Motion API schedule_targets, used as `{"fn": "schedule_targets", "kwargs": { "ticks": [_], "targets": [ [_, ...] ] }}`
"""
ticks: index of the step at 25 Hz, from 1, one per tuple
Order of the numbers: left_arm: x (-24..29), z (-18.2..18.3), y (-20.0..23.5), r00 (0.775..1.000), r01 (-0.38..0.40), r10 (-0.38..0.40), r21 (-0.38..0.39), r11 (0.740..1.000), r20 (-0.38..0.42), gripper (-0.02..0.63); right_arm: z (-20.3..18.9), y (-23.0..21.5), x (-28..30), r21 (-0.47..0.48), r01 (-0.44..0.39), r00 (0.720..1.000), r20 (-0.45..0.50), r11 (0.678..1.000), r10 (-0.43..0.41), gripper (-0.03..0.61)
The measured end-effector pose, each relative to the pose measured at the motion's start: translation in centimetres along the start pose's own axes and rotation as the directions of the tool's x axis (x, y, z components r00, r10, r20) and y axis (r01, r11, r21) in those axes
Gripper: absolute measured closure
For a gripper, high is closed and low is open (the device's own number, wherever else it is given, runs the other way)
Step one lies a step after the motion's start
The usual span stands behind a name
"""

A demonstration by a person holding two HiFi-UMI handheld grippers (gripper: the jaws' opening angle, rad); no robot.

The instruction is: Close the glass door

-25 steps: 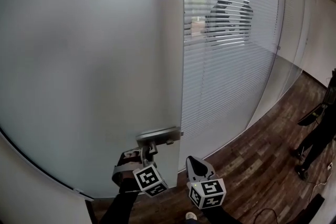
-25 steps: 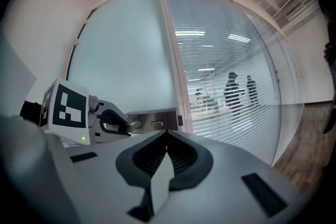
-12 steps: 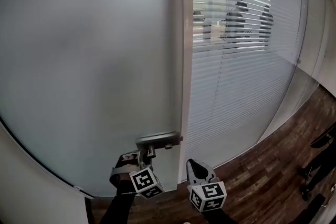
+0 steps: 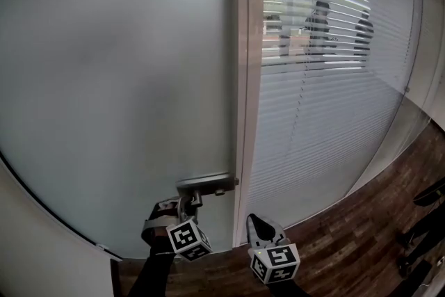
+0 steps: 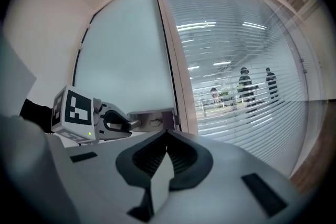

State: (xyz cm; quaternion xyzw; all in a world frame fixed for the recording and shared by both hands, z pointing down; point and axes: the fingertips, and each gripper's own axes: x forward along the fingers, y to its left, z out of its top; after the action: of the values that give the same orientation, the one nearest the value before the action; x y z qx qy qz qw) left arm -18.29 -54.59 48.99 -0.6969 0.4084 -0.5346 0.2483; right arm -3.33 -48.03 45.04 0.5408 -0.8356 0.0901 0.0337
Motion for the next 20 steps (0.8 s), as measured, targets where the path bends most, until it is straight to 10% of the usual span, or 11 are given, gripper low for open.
{"fn": "schedule_targets", "kwargs": {
  "ticks": [9,20],
  "targets": [
    [1.1,0.1,1.0,0.999,-0.034,0.034,-0.031,0.999,0.023,0.517,0.2,0.1,2.0,0.007,0.013,1.0,-0.004,1.0,-0.013,0.58],
    [2.2,0.1,1.4,0.994,0.003,0.026,-0.266,0.964,0.105,0.514,-0.1,-0.6,3.0,0.017,0.051,0.999,-0.01,0.999,-0.05,0.581]
  ]
}}
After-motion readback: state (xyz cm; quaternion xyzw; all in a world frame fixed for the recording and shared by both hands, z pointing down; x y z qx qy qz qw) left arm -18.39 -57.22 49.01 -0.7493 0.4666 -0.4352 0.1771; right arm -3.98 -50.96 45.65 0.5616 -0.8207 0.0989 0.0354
